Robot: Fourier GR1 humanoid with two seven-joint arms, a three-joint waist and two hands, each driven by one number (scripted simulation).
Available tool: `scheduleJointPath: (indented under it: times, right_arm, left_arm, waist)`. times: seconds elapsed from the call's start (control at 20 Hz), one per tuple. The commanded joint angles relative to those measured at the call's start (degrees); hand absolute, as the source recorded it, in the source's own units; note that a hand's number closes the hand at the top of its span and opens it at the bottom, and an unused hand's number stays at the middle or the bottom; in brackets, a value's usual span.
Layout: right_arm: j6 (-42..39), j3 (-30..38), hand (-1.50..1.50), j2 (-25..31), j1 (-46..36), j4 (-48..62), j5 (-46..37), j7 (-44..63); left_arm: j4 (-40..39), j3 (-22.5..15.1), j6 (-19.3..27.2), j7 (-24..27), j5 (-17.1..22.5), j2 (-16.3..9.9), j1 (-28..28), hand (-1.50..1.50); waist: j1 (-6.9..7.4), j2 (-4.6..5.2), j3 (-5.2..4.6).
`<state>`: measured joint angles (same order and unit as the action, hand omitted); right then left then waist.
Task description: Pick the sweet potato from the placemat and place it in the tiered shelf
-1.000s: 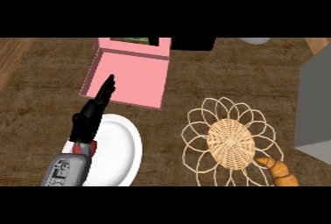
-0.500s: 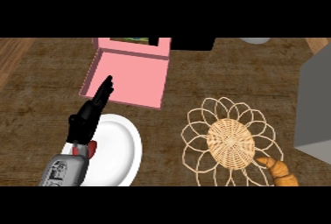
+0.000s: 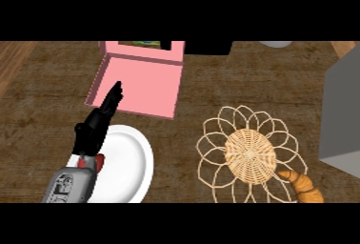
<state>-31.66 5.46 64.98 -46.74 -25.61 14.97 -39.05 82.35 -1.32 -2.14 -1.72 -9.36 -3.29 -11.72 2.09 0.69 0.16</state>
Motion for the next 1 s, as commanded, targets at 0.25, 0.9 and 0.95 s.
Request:
scheduleJointPath:
  times: [0.25,0.9,0.95]
  right_arm:
    - [-17.04,6.29,-1.5,1.7,-6.73,7.35,9.35,9.57]
    - [-18.77,9.19,-1.5,13.83,-9.74,16.62,10.92,29.87]
    - [-19.37,8.65,-1.5,13.69,-8.42,16.33,10.21,28.58]
  left_arm:
    - [0.65,-0.16,-0.31,-0.08,-0.14,-0.3,-0.04,0.0]
    - [0.55,-1.95,-0.04,0.78,-0.52,1.61,0.32,0.0]
    - [0.18,-0.93,-0.25,0.94,-0.23,0.67,-0.33,0.0]
  waist:
    - [0.06,-0.12,-0.02]
    - [2.08,1.42,0.43]
    - [1.83,1.69,0.55]
